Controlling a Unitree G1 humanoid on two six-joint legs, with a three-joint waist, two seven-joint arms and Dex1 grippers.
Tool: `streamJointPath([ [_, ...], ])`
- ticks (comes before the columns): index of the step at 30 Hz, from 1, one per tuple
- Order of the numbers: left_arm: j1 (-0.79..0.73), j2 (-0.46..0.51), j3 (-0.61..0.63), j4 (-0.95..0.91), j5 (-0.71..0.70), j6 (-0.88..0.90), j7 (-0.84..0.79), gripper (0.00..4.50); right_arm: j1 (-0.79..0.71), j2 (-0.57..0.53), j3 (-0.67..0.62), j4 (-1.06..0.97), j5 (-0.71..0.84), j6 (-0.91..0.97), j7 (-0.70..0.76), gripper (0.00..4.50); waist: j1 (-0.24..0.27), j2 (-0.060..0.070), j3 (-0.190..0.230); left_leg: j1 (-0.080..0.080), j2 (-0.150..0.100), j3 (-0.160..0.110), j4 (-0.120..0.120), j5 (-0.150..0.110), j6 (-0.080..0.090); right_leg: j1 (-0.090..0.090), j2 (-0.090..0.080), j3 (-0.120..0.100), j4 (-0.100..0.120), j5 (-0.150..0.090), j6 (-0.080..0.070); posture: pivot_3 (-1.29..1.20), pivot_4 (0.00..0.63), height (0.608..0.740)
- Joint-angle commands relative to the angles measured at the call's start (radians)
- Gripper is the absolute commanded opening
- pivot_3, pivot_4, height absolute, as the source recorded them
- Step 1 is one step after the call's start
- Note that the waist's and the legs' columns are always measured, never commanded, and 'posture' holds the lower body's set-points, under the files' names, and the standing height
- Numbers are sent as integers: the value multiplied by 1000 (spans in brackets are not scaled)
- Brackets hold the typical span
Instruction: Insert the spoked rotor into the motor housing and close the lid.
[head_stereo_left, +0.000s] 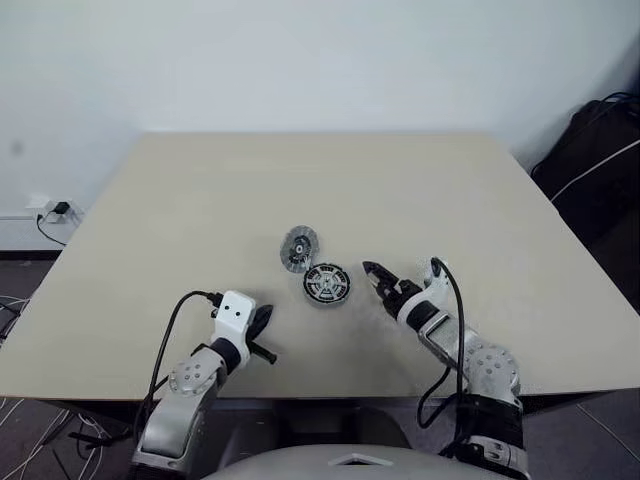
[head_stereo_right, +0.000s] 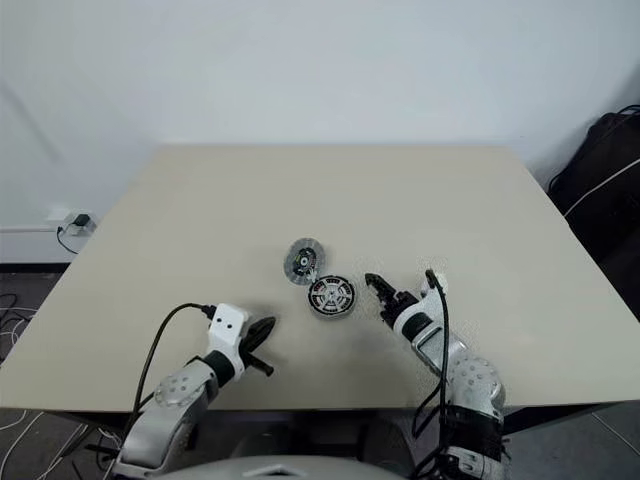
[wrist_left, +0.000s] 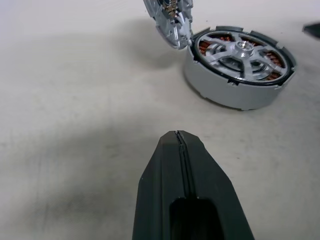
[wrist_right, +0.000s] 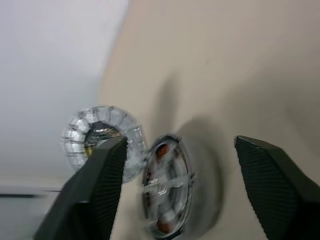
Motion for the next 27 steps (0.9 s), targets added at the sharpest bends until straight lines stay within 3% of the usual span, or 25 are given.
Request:
streamJointPath([
  [1,-21,-6,-9,-9,-6,-25,-6,0,-9,-78,238,-152,-277,-149,14,2382,0,0,0,0,0,0,0,0,0,0,0,0,0,0,0,0,0,740],
  [4,-25,-6,-14,-9,-6,-24,-5,0,-31,-175,446,-141,-527,-247,16,1377,0,-2,0,0,0,0,0,0,0,0,0,0,0,-1,2,0,0,740],
  [8,-25,-6,-18,-14,-6,-17,-3,0,-54,-156,512,-74,-628,-292,6,80,3,-5,0,0,0,0,1,1,-1,0,0,0,0,-1,2,0,0,740],
  [27,13,-11,-10,-38,-8,-16,28,0,-110,-73,553,80,-740,-277,145,32,1,-6,0,0,0,1,2,1,-1,1,0,0,1,-1,2,0,0,740],
])
